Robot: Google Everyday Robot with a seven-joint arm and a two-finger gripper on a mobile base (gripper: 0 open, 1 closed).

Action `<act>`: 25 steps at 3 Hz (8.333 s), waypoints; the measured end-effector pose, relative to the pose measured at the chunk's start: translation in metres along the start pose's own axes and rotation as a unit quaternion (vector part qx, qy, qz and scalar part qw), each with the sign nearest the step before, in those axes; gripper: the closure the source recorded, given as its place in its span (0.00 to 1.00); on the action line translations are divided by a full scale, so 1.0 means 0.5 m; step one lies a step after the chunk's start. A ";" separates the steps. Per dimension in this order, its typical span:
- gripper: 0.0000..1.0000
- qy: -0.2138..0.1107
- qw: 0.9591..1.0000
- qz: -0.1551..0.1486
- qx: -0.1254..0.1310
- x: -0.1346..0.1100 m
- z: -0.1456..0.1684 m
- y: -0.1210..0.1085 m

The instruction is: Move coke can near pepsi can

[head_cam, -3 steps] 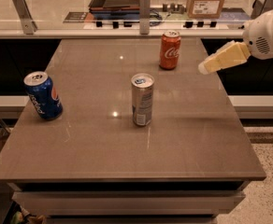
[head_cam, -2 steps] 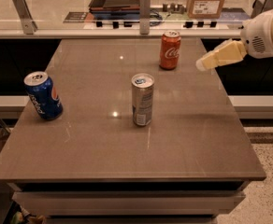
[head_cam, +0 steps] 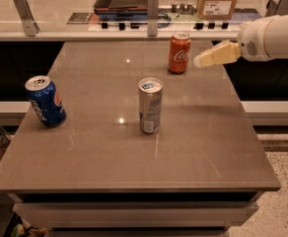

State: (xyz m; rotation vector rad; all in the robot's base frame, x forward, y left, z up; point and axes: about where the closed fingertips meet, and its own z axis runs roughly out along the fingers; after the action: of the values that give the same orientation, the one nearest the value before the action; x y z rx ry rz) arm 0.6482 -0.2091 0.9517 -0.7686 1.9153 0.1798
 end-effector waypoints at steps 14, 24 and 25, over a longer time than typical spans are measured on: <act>1.00 -0.120 0.979 0.034 -0.163 -0.073 0.263 0.087; 1.00 -0.117 0.979 -0.039 -0.163 -0.270 0.191 0.508; 1.00 -0.114 0.981 -0.033 -0.157 -0.262 0.196 0.534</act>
Offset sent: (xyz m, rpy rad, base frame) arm 0.0521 0.0327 -0.0289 0.1638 -0.0546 0.1334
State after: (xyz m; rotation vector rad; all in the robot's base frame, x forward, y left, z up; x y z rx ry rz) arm 0.6032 0.1003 0.9629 -0.9747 1.6613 0.5164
